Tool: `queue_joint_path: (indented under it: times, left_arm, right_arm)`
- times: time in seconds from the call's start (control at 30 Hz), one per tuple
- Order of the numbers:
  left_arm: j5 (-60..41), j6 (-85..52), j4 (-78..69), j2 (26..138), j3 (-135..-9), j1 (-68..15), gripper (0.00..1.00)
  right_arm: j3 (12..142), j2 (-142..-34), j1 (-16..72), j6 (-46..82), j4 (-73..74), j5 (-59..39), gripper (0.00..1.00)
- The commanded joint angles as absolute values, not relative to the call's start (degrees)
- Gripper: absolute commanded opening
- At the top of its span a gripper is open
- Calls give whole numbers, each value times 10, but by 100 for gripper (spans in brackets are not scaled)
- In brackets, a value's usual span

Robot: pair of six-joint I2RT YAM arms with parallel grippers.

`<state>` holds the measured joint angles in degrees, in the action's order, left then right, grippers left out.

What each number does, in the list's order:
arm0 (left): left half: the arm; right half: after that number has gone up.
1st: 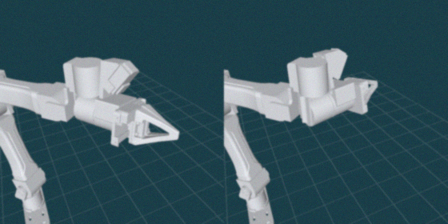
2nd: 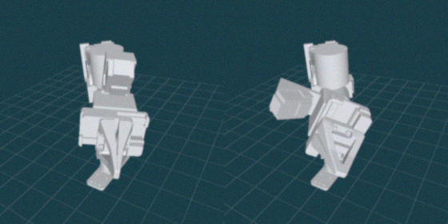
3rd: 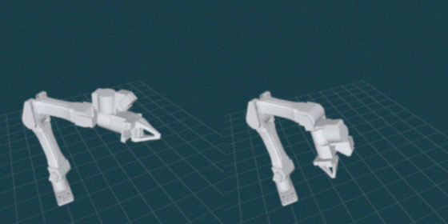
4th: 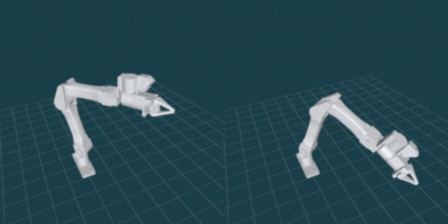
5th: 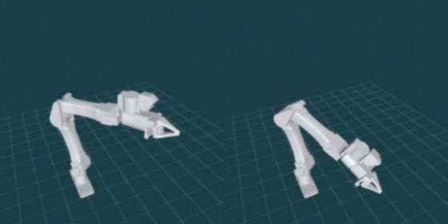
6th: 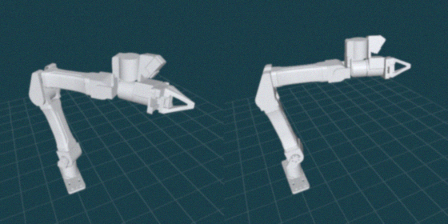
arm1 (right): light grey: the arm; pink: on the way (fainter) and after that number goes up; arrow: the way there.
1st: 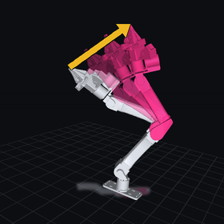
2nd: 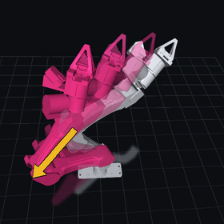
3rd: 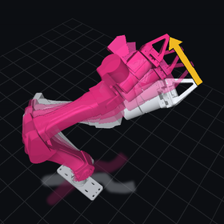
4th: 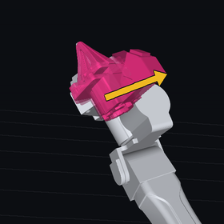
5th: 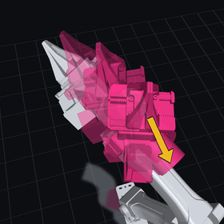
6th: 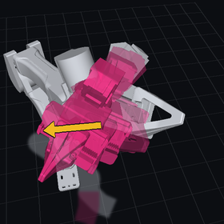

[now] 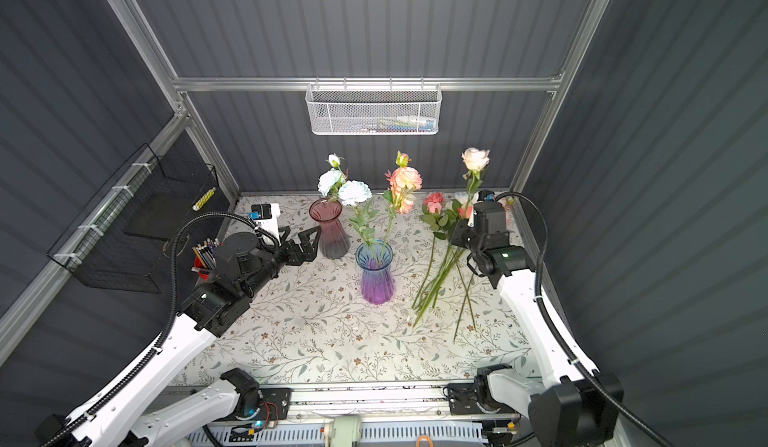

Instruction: Arrange the flowers into the vase

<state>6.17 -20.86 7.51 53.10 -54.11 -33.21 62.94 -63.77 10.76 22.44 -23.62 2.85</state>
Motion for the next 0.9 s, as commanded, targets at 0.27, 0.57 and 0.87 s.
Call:
queue_joint_path:
  times: [0.27,0.57,0.87]
  left_arm:
    - [-315,-188,-14,572,-551,-331,99]
    - [-303,-185,-9,572,-551,-331,99]
    - [-242,-180,-2,550,-544,-331,99]
  right_arm:
    - [654,-489,174,205,-196,64,5]
    - [713,-493,261,167,-131,80,6]
    - [835,-615,333,113,-54,76,6]
